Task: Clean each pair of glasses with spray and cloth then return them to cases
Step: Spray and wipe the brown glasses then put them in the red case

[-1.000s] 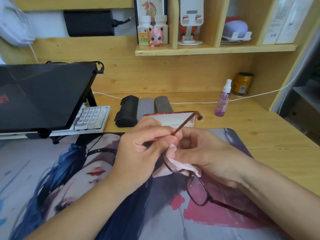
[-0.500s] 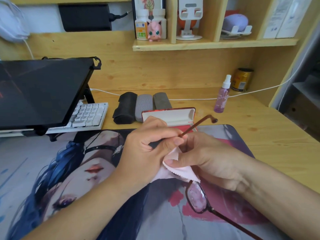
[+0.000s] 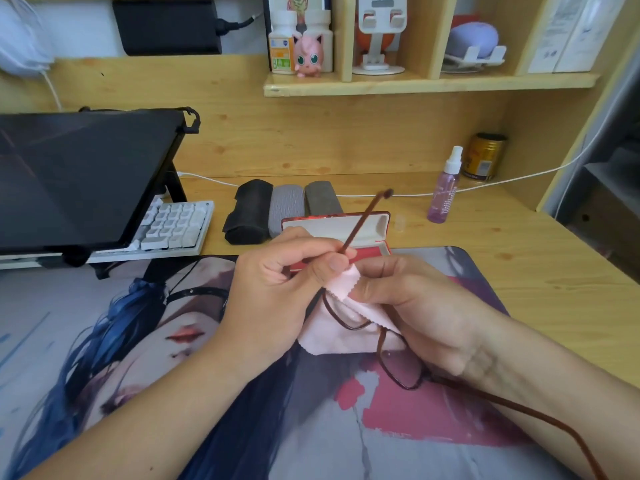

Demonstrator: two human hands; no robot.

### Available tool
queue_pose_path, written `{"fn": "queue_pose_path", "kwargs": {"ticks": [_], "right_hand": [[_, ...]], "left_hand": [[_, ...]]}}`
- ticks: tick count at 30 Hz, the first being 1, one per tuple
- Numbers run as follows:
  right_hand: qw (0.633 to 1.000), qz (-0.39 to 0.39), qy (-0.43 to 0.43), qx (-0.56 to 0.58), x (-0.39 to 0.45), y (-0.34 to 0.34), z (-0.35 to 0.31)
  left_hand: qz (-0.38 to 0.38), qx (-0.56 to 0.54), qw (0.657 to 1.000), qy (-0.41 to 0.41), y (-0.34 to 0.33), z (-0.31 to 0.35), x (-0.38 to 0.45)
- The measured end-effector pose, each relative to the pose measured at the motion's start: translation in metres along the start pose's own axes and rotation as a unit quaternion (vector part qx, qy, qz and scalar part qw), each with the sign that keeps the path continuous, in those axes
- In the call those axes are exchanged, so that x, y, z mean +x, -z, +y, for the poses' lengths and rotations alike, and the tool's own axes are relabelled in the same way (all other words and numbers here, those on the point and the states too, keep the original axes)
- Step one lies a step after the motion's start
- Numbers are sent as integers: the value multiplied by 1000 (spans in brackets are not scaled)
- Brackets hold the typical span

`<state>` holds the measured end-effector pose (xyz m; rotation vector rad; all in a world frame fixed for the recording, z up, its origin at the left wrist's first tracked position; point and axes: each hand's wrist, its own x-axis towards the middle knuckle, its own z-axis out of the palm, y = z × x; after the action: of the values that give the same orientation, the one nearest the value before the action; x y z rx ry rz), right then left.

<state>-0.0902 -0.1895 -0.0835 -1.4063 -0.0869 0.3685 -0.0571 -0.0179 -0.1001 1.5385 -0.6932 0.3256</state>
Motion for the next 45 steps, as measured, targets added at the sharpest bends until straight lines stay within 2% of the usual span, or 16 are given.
{"fn": "queue_pose_path", "kwargs": {"ticks": [3,7,11,14,19,25,34,45], "right_hand": [[999,-37,-6,-17,-1,6,-4],[990,-87,-18,-107,-4,7,-8],[981,-107,-21,-162,-6,7,-14],[977,-126,-44,-166,-6,7,-14],[977,-151,-30,-146,-6,-2,-6],[989,-101,-10,-110,-5,-7,0],[998,-54,-10,35,-5,-10,0],[999,-1,4,47,-7,-14,-1]], "left_hand": [[1,31,999,-25,1,-1,-1],[4,11,999,-31,4,-3,1],[-37,12,999,-31,6,0,2],[-54,-8,998,-26,5,2,2],[-63,-28,998,-11,-2,3,-1],[-41,-12,999,-8,-9,3,-2],[-17,-26,999,19,-11,1,-2],[17,-32,999,5,-2,2,1]]}}
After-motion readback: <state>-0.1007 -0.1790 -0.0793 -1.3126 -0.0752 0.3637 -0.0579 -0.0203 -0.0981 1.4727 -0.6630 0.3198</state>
